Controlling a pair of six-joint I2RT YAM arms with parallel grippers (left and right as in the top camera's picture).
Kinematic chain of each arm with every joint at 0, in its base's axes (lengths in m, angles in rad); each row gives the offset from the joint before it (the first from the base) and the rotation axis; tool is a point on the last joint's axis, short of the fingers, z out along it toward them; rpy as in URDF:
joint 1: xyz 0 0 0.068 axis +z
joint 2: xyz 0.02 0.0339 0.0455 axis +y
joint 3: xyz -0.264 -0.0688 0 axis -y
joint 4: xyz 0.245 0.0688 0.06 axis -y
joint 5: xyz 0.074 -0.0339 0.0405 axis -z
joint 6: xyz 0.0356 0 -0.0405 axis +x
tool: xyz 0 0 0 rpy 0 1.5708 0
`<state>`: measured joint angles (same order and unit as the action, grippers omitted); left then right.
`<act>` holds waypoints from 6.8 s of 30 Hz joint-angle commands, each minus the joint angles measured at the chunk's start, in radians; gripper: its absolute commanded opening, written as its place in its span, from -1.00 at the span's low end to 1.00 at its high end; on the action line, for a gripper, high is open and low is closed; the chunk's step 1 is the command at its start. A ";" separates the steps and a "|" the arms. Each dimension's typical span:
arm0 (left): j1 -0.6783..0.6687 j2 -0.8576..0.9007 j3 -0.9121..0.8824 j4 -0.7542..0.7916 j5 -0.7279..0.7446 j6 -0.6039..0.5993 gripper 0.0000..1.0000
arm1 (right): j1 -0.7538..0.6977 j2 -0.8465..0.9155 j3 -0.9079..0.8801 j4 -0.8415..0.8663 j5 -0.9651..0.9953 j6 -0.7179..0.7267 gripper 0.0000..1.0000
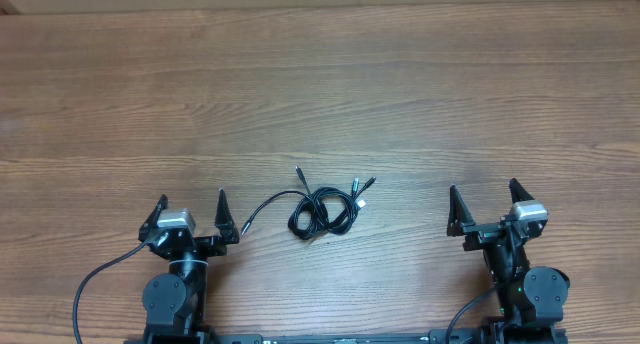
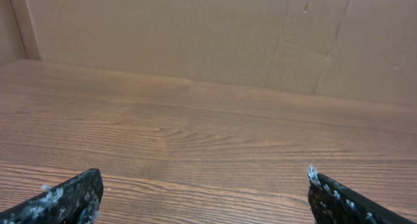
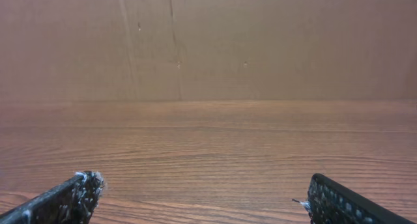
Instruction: Untangle cables
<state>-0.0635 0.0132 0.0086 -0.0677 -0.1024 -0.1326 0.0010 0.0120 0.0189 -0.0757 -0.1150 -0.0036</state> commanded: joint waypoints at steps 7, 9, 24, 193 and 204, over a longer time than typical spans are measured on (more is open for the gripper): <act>0.004 -0.009 -0.004 0.001 -0.010 -0.013 1.00 | 0.004 -0.009 -0.011 0.002 0.010 0.004 1.00; 0.004 -0.009 -0.004 0.001 -0.010 -0.013 0.99 | 0.004 -0.009 -0.011 0.002 0.010 0.004 1.00; 0.004 -0.009 -0.004 0.001 -0.010 -0.013 0.99 | 0.004 -0.009 -0.011 0.002 0.010 0.004 1.00; 0.004 1.086 1.089 -1.030 0.051 0.033 1.00 | 0.004 -0.009 -0.011 0.002 0.010 0.004 1.00; 0.004 1.086 1.089 -1.030 0.051 0.036 1.00 | 0.004 -0.009 -0.011 0.002 0.010 0.004 1.00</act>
<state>-0.0635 1.1000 1.0695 -1.1000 -0.0635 -0.1196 0.0010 0.0109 0.0185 -0.0788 -0.1150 -0.0036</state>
